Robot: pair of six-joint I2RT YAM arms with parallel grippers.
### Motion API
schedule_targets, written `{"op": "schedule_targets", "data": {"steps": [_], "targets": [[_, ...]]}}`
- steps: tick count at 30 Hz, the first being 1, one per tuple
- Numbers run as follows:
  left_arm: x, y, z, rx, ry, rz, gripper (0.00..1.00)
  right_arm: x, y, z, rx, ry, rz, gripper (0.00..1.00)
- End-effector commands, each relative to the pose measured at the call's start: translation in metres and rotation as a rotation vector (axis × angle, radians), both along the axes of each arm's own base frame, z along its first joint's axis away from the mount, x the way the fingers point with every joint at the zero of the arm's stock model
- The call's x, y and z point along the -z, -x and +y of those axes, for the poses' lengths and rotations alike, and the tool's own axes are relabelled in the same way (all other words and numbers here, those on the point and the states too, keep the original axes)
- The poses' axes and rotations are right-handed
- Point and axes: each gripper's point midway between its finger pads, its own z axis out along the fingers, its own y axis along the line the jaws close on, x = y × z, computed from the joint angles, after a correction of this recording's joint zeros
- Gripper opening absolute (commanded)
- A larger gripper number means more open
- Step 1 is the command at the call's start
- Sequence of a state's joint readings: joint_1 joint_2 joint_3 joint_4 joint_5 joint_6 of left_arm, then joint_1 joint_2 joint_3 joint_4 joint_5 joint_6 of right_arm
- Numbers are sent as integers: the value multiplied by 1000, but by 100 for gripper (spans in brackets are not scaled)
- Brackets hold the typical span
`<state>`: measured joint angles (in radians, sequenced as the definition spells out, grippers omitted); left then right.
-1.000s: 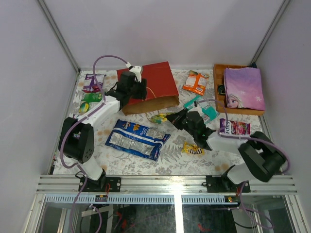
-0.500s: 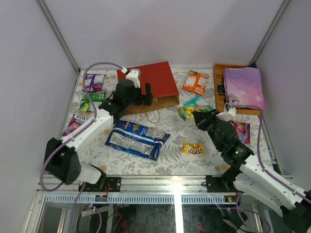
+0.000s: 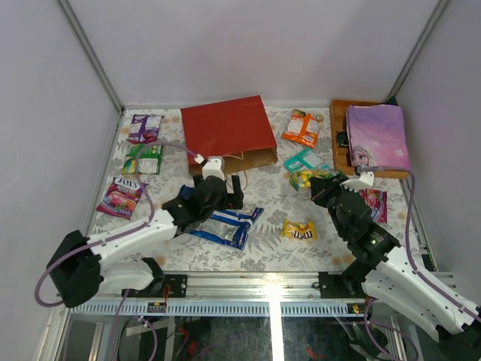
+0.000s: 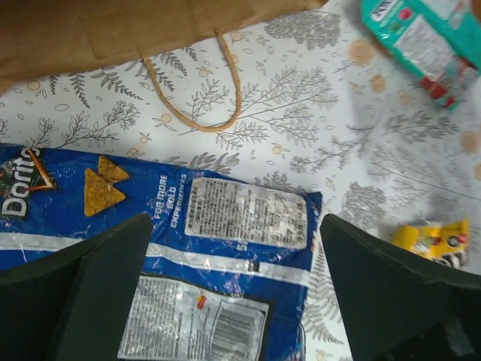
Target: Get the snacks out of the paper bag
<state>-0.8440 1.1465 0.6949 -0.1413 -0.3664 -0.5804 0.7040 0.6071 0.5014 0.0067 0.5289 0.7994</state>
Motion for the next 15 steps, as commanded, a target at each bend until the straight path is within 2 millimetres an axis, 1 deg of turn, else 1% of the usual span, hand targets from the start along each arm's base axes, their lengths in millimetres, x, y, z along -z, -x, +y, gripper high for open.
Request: {"op": "schedule_targets", "data": {"steps": [1,2,4,6,9,10,11,15], "targets": [[2,-24,-8,0,-138,-39,88,-24,-5,-8,45,-41,-84,0],[4,-30,-13,18,-175,-37,82,-23,-4,-7,43,-39,-82,0],[15,-39,-24,56,-252,-17,79,-21,-4,-9,47,-33,-77,0],[34,-52,-35,81,-337,25,76,-22,-2,-12,52,-28,-83,0],[61,-62,-48,116,-413,82,66,-22,-1,-16,64,-18,-90,0],[68,-65,-51,118,-427,91,63,-22,-1,-17,67,-14,-92,0],[76,-67,-53,115,-445,103,61,-22,-1,-18,71,-10,-94,0],[93,-79,-54,88,-502,119,61,-20,0,-21,77,7,-95,0]]}}
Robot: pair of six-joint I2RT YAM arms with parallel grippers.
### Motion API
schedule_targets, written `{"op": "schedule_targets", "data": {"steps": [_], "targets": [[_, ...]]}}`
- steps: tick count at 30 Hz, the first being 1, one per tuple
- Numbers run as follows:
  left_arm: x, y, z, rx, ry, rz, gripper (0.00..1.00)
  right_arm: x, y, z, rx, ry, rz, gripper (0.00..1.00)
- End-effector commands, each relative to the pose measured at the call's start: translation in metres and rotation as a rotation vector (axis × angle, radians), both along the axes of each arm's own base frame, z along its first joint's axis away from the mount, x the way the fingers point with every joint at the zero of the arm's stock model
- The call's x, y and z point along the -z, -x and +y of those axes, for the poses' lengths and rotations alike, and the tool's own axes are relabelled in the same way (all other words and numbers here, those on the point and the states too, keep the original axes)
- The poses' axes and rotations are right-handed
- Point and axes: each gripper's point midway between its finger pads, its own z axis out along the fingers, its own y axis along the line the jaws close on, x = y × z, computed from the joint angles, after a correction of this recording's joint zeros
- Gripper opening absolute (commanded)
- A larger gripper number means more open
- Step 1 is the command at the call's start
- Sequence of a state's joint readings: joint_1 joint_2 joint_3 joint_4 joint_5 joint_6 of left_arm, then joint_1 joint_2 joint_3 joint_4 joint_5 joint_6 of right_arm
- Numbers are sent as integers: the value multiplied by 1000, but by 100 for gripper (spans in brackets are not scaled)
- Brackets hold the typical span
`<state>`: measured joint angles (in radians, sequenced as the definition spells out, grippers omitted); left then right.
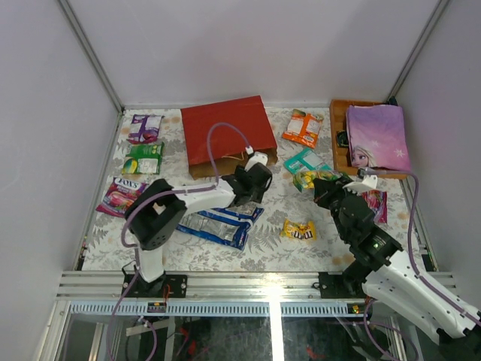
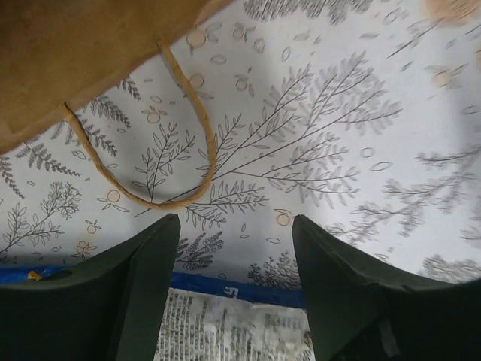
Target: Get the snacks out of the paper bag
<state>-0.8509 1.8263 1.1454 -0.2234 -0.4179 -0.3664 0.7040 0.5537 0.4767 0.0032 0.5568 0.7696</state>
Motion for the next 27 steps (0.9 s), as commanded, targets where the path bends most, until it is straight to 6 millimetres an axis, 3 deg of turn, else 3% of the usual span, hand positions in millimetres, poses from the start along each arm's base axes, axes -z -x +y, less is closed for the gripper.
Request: {"op": "schedule_targets", "data": {"steps": [1,6,11,27], "targets": [[9,-11,6,-13,-101,-6,61,-19,-3,-12,57,-6,-69,0],[22,-17,14,-30,-117,25,58,-17,-2,-16,68,11,-72,0],[33,-19,20,-33,-74,80,39,-14,-2,-18,75,9,-72,0],[75,-22,30,-5,-56,205,38,-12,-3,-18,82,18,-65,0]]}}
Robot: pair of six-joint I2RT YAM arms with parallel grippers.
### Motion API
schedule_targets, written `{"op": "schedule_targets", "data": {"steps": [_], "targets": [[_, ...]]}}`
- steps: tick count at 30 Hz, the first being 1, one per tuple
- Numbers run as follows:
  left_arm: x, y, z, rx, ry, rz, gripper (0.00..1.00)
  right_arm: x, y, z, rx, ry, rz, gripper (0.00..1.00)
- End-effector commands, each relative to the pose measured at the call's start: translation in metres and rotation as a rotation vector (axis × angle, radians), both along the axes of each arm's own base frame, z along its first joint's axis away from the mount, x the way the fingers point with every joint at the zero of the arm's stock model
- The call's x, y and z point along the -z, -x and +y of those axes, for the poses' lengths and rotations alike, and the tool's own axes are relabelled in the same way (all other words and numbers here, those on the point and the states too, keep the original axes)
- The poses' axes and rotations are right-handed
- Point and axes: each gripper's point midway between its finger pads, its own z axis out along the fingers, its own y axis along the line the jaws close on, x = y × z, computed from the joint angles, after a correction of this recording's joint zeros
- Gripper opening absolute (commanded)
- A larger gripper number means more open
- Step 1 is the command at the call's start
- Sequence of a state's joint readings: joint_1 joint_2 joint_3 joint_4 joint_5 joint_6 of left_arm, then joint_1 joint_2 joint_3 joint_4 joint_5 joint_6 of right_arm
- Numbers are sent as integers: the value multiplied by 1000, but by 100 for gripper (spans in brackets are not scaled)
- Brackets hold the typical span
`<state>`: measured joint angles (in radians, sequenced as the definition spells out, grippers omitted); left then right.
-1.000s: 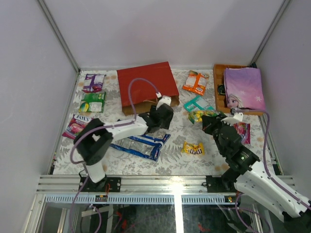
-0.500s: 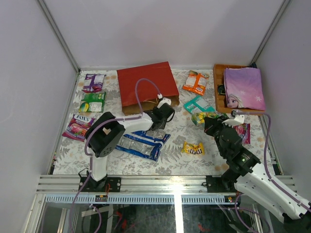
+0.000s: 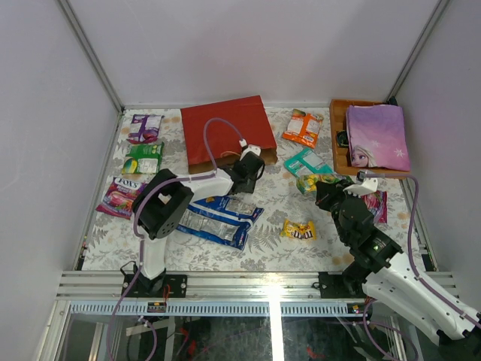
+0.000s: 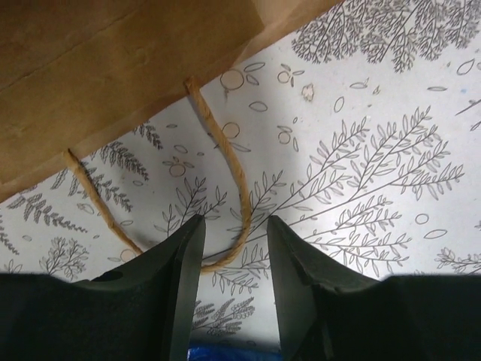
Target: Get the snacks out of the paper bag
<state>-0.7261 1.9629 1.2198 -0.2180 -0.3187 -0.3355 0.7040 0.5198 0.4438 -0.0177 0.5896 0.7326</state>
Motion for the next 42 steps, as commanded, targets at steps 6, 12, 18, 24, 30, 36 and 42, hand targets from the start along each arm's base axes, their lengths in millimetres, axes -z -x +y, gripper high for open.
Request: {"op": "schedule_targets", "data": {"steps": [6,12,18,24,30,36,42], "targets": [[52,25,2,78,27,201,20,-23,-9,-4,52,-34,-70,0],[53,33,3,78,102,240,0,-23,-12,-1,45,-34,-64,0],[28,26,1,76,166,202,0,-19,-14,4,36,-34,-54,0],[-32,5,-3,65,251,99,0,-10,-18,14,-1,-22,-31,0],[-78,-12,-1,62,291,14,0,25,-24,50,-116,-65,52,0],[-99,-23,3,46,313,-26,0,54,-36,75,-166,-80,101,0],[-126,-35,8,30,322,-78,0,64,-49,97,-216,-60,125,0]]}}
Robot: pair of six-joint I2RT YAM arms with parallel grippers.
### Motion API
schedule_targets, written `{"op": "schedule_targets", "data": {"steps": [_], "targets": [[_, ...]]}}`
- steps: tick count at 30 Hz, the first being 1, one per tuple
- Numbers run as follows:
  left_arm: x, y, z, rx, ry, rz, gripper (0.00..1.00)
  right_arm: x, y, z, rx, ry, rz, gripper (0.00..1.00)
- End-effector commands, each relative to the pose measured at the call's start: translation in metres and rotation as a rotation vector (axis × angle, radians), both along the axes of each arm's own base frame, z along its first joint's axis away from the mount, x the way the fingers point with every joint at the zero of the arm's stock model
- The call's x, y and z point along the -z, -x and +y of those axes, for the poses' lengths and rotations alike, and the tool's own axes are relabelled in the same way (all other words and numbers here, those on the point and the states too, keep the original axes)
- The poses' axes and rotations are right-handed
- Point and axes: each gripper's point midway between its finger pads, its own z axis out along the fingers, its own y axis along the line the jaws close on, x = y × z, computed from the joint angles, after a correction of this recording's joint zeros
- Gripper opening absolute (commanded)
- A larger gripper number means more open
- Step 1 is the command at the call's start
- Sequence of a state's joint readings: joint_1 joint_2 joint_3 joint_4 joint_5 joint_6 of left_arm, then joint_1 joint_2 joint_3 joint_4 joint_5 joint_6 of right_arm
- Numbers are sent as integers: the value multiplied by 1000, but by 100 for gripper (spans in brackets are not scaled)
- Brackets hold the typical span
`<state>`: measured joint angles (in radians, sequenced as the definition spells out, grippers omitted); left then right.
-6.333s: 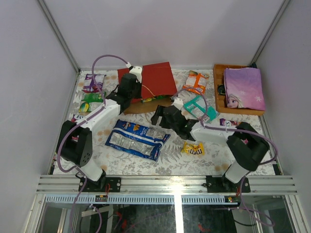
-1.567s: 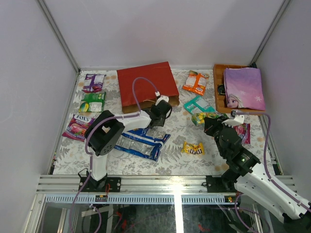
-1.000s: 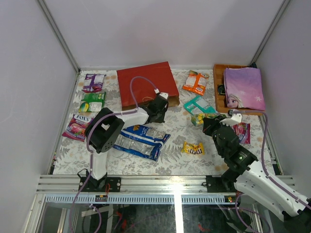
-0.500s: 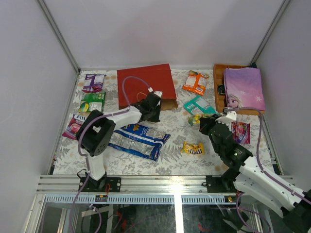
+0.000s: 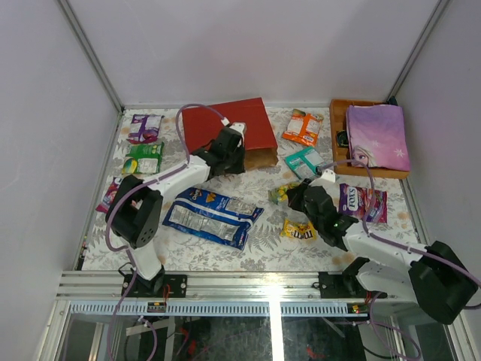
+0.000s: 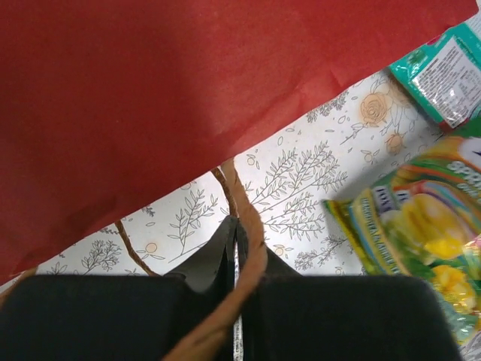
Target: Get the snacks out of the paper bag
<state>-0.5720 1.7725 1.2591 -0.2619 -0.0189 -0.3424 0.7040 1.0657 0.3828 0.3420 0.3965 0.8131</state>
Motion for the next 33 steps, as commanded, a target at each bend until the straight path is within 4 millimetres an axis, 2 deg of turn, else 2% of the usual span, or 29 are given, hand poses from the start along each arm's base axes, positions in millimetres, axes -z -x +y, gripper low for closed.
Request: {"op": "schedule_targets", "data": {"steps": [1,6,11,14,17,20,24,26,27,29,30,31,33], "targets": [[-42,-15,4,-20,25,-78,0,-39,-21,30,-54,-109,-98,0],[-67,-24,11,-48,30,-126,0,-34,-21,48,-121,-136,-64,0],[-83,-31,18,-71,22,-159,0,-36,-22,63,-150,-186,-51,0],[-80,-30,19,-54,5,-141,0,-37,-26,67,-140,-192,-48,0],[-64,-23,24,-69,-16,-99,0,-37,-29,65,-122,-190,-48,0],[-39,-11,32,-94,-28,-53,20,-34,-30,60,-94,-175,-37,0],[-24,-3,46,-137,-59,-51,42,-22,-29,57,-83,-139,-5,1],[-27,-5,52,-157,-83,-65,50,-18,-27,58,-100,-114,14,13],[-30,-7,54,-162,-94,-72,54,-19,-26,58,-110,-105,16,23],[-39,-11,55,-170,-97,-92,62,-22,-25,56,-110,-92,13,53],[-43,-13,55,-175,-95,-102,65,-24,-25,54,-106,-88,7,62],[-48,-14,54,-176,-87,-115,67,-28,-26,52,-102,-81,-6,69],[-56,-17,53,-179,-70,-139,68,-36,-26,48,-99,-63,-24,74]]}}
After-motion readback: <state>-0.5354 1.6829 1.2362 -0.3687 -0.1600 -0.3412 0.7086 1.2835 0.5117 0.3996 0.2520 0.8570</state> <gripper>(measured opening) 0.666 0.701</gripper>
